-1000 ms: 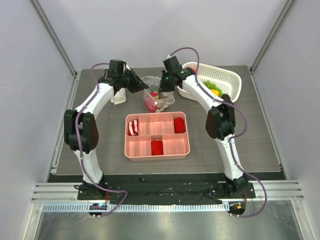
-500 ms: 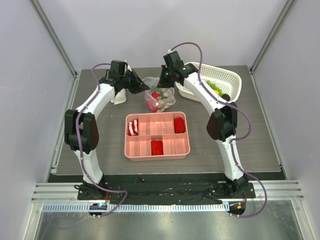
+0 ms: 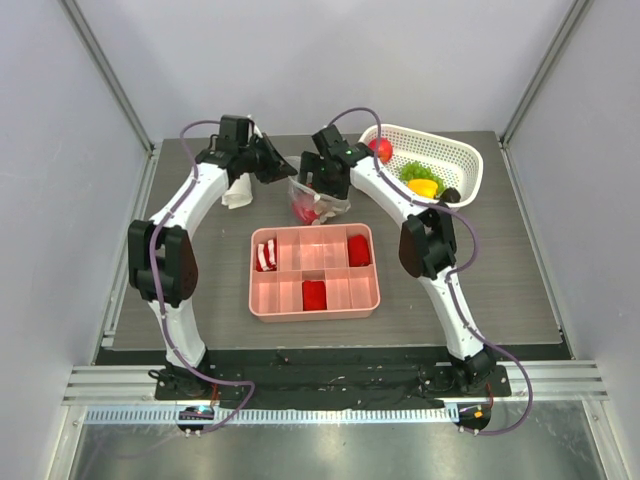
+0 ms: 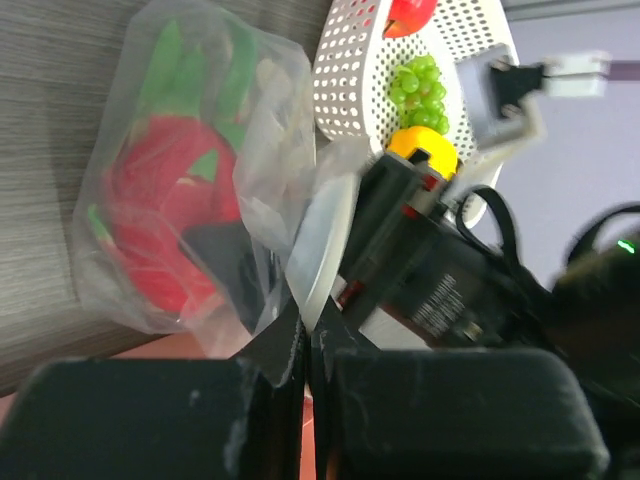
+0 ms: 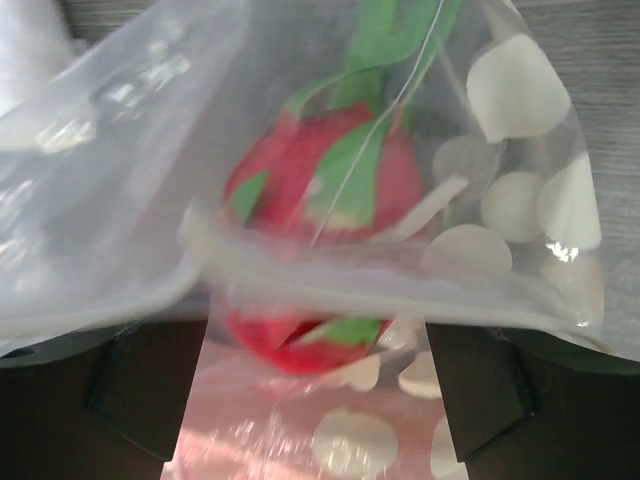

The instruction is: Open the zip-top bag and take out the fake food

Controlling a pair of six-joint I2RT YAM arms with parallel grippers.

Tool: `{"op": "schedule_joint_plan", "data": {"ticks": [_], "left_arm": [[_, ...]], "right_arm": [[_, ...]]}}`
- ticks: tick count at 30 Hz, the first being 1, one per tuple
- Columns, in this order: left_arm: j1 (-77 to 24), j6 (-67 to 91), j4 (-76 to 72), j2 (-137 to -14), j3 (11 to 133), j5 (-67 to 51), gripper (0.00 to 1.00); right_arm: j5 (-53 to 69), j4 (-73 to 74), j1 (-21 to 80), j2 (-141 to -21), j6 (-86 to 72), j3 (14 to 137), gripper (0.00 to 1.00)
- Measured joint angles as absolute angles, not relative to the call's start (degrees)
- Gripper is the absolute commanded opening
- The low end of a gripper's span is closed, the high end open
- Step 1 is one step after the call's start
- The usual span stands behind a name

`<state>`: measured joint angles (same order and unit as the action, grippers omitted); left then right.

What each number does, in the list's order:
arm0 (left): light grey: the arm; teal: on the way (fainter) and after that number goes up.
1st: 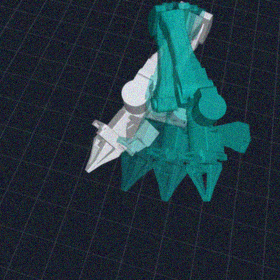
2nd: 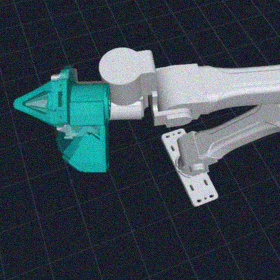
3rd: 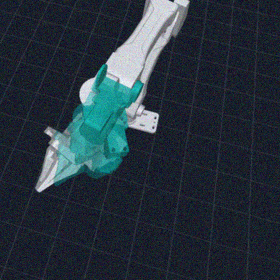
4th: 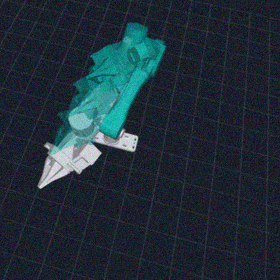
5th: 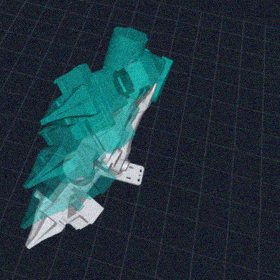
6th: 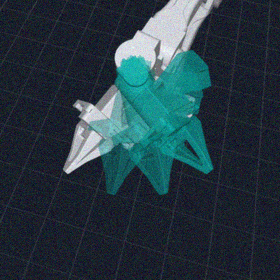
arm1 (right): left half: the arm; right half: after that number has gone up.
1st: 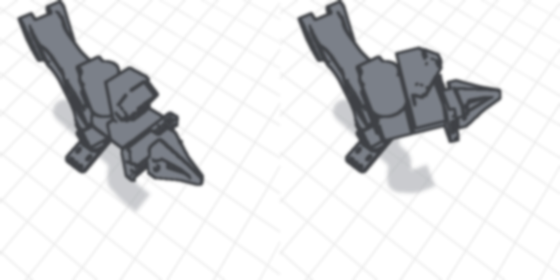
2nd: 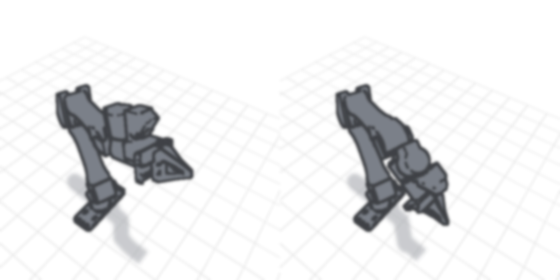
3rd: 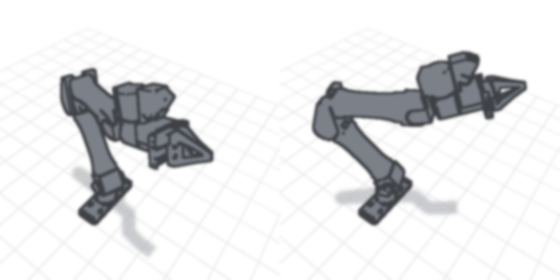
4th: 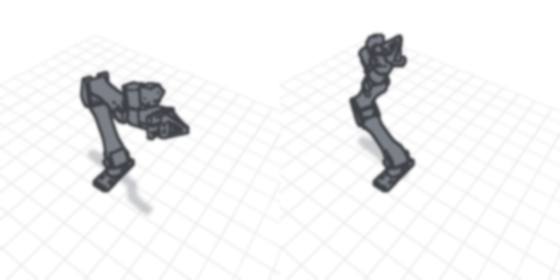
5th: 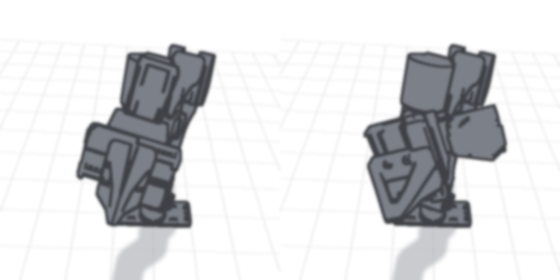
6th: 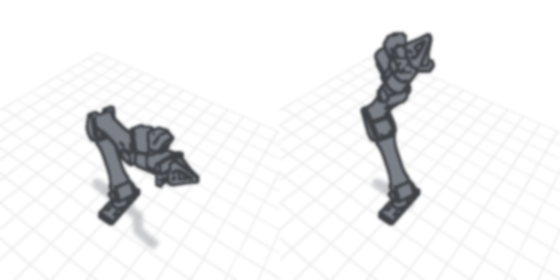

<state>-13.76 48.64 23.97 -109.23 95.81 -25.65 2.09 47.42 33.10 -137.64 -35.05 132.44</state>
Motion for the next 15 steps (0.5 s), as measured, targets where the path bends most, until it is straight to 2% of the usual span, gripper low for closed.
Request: {"op": "schedule_joint_plan", "data": {"ticks": [5, 15], "left_arm": [[-13.7, 47.5, 25.2, -109.6, 95.3, -24.4, 0.0], [-12.4, 45.9, 25.3, -109.7, 93.4, -22.8, 0.0]], "right_arm": [[2.8, 44.8, 32.9, -140.4, -35.5, 132.6, 1.0], [4.3, 38.2, 33.3, -143.9, -35.9, 135.1, 1.0]]}}
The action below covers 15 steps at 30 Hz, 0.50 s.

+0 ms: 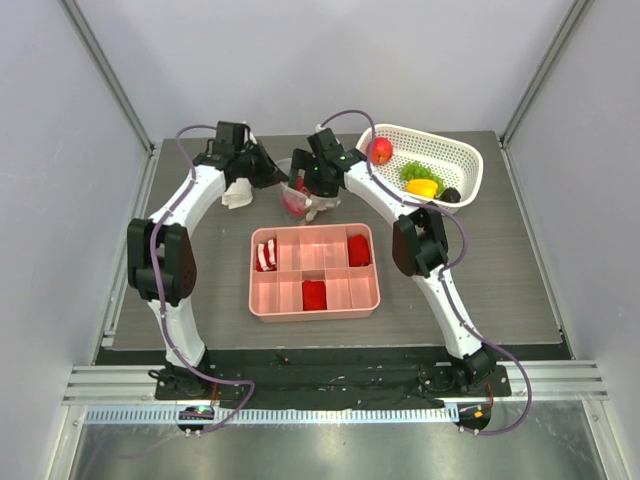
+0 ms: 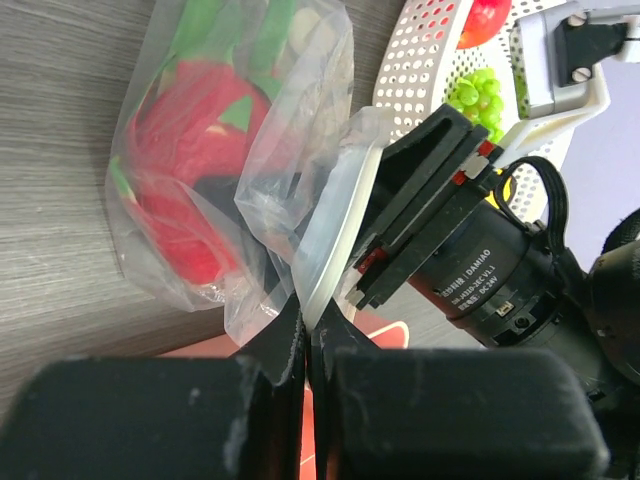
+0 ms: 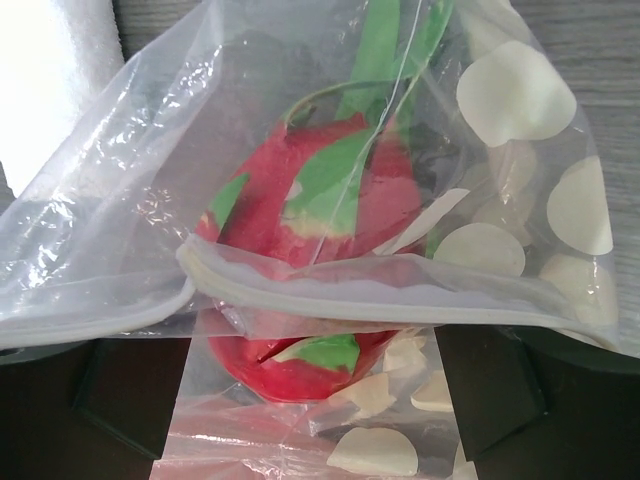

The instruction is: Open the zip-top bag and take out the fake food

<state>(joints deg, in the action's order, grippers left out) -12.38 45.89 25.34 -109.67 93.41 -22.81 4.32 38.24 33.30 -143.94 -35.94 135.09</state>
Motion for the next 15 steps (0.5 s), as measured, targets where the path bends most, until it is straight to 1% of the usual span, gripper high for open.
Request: {"op": "schedule_joint_plan", "data": {"ticks": [12, 15], "left_arm": [[-11.7, 44.9, 26.4, -109.2, 92.7, -23.3, 0.0], [-11.0, 44.7, 26.3, -108.2, 91.4, -22.7, 0.0]], "right_arm": [[1.3, 33.9, 34.7, -142.1, -34.0, 131.2, 1.0], [0.2, 37.9, 35.4, -145.0, -32.4, 137.3, 1.0]]}}
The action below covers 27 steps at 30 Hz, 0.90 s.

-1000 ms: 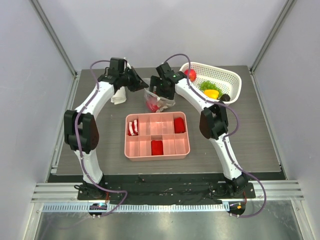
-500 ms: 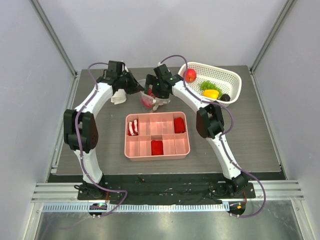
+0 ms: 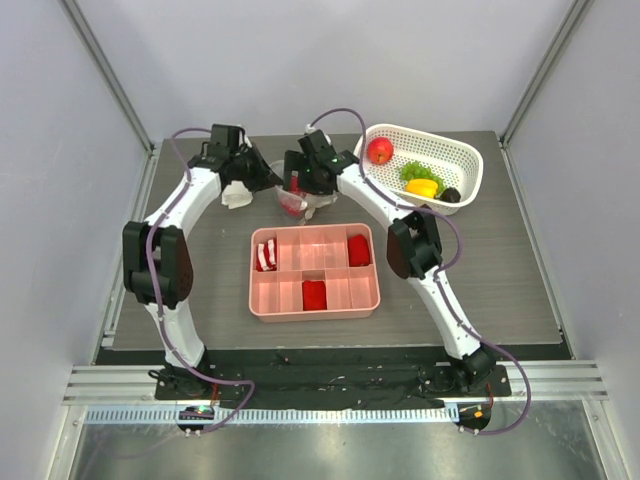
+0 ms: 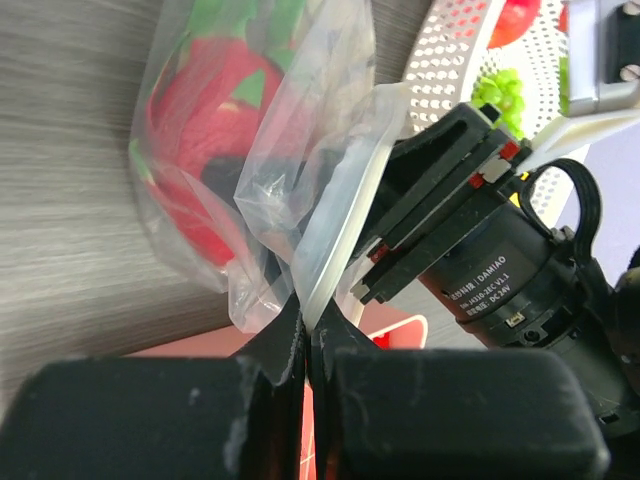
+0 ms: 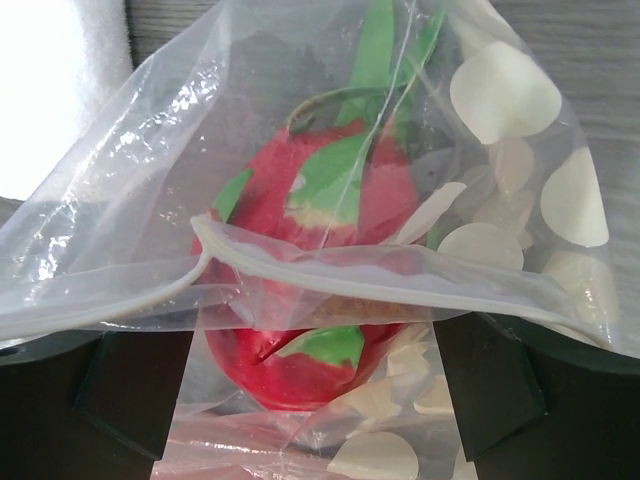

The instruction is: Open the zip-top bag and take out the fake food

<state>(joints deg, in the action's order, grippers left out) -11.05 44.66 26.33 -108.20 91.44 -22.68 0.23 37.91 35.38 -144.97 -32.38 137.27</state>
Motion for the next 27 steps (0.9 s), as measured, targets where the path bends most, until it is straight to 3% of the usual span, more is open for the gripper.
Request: {"op": "schedule_joint_plan", "data": {"ticks": [3, 6, 9, 10, 12, 13, 15, 16, 19, 27], "left_arm": [[-9.8, 44.8, 26.2, -107.1, 89.4, -22.5, 0.0], [-8.7, 44.8, 26.8, -106.5, 88.3, -22.7, 0.0], [-8.1, 44.7, 27.0, -106.3, 87.6, -22.5, 0.0], [-8.1, 44.7, 27.2, -106.3, 87.5, -22.5, 0.0], [-8.1, 44.5, 27.6, -106.3, 87.3, -22.5, 0.0], [-8.1, 44.5, 27.5, -106.3, 87.1, -22.5, 0.0], [-8.1, 44.6, 27.4, -106.3, 86.5, -22.5, 0.0], [-8.1, 44.9, 26.9, -106.3, 86.1, -22.5, 0.0], [-8.1, 45.9, 26.0, -106.3, 84.8, -23.1, 0.0], [-8.3, 47.4, 25.3, -106.3, 84.1, -23.6, 0.0]], "right_arm": [[-1.1, 38.3, 36.7, -147.6, -31.0, 141.2, 1.0], [-3.4, 37.0, 37.9, -147.9, -30.4, 141.3, 0.92], [-4.3, 35.8, 38.5, -147.9, -30.0, 140.9, 0.64], [-4.3, 35.6, 38.6, -147.9, -29.6, 140.9, 0.43], [-4.1, 34.9, 38.7, -147.8, -29.0, 140.6, 0.38], [-3.8, 34.5, 38.7, -147.5, -28.6, 140.2, 0.28], [-3.3, 33.9, 38.7, -146.9, -27.8, 139.2, 0.22], [-3.3, 33.9, 38.7, -146.6, -27.4, 139.0, 0.11], [-3.0, 34.4, 38.6, -145.3, -26.3, 137.6, 0.01], [-2.9, 38.2, 37.2, -137.2, -25.5, 132.2, 0.01]]}}
